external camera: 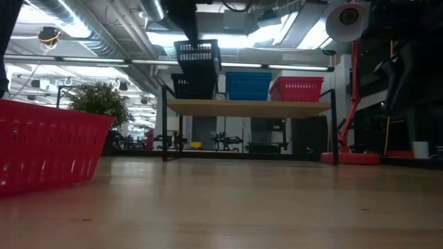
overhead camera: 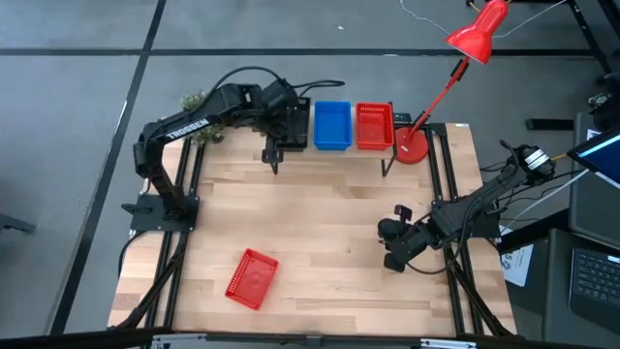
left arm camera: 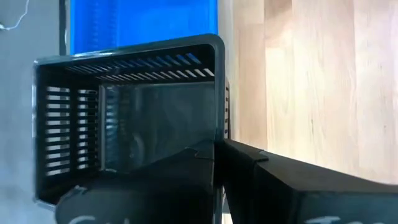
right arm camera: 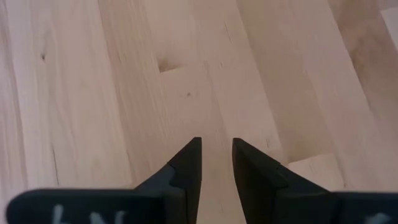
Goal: Stack baskets on shelf by color
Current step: Stack the black basket on top of the stacked black basket on the shelf, then stack the red basket on top of the stacked red basket on the shelf
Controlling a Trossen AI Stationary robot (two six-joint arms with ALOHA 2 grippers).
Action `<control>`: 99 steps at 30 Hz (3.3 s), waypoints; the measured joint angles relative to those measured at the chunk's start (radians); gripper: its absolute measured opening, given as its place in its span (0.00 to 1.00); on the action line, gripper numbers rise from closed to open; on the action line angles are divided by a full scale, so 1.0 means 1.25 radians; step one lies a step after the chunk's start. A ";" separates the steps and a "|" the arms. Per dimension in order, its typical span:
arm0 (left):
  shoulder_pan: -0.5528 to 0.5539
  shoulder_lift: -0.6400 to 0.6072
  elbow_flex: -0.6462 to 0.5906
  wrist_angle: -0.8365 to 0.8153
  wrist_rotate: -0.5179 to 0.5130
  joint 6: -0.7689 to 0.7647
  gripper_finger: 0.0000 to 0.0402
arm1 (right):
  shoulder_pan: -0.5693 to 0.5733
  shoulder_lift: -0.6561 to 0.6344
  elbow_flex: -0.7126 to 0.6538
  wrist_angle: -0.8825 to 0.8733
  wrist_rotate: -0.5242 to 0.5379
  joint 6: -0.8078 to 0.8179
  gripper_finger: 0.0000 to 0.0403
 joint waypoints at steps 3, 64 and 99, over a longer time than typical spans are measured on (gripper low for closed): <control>-0.012 0.000 0.000 -0.003 -0.052 -0.015 0.00 | 0.000 0.000 0.000 0.000 0.000 0.010 0.22; -0.068 0.067 -0.042 -0.024 -0.367 -0.152 0.13 | 0.000 0.000 0.000 0.011 0.031 0.054 0.22; -0.358 -0.037 -0.114 -0.219 0.156 -0.498 0.11 | 0.000 -0.001 0.000 0.019 0.030 0.054 0.22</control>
